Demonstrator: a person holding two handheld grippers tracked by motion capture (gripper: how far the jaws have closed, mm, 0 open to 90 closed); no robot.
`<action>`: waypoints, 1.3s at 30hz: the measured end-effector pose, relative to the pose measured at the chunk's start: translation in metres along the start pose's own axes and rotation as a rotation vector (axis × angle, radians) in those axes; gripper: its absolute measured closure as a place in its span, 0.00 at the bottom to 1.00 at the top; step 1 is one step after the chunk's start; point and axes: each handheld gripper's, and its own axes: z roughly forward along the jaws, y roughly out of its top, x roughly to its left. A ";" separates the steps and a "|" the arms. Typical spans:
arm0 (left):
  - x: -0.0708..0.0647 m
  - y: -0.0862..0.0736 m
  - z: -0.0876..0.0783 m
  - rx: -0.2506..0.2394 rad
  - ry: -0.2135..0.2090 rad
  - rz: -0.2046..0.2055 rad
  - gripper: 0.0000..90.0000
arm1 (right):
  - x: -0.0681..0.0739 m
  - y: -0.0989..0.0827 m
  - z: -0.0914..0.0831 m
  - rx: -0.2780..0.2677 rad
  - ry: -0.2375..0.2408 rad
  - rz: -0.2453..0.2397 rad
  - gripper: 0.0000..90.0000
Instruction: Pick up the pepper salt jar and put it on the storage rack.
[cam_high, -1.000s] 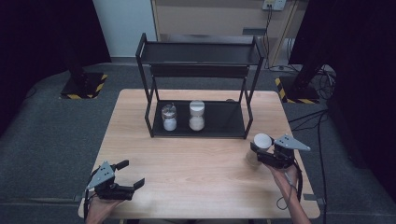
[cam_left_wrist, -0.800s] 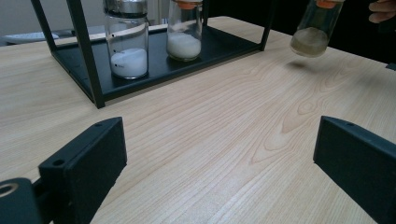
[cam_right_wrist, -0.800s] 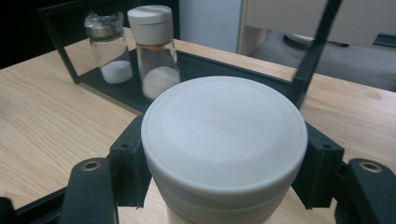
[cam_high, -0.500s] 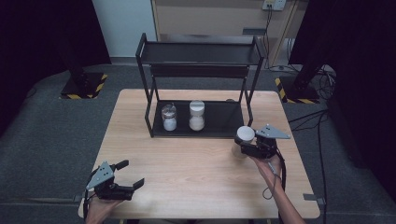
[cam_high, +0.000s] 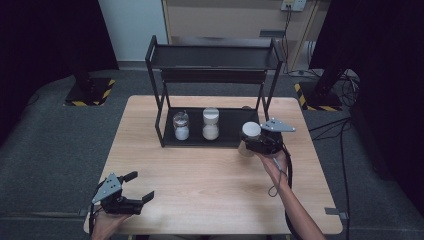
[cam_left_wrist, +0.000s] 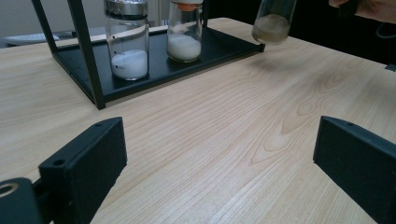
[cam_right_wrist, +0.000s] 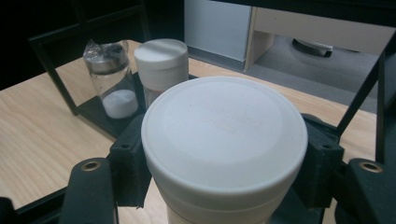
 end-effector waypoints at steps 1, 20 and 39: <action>0.000 0.000 0.000 -0.001 0.000 -0.001 0.02 | 0.000 0.002 0.003 0.000 -0.003 0.001 0.37; 0.001 -0.001 -0.001 -0.002 -0.002 -0.003 0.02 | -0.003 0.025 0.052 0.009 -0.086 0.037 0.37; 0.003 -0.001 -0.001 -0.003 -0.005 -0.007 0.02 | -0.005 0.010 0.085 0.027 -0.152 0.080 0.37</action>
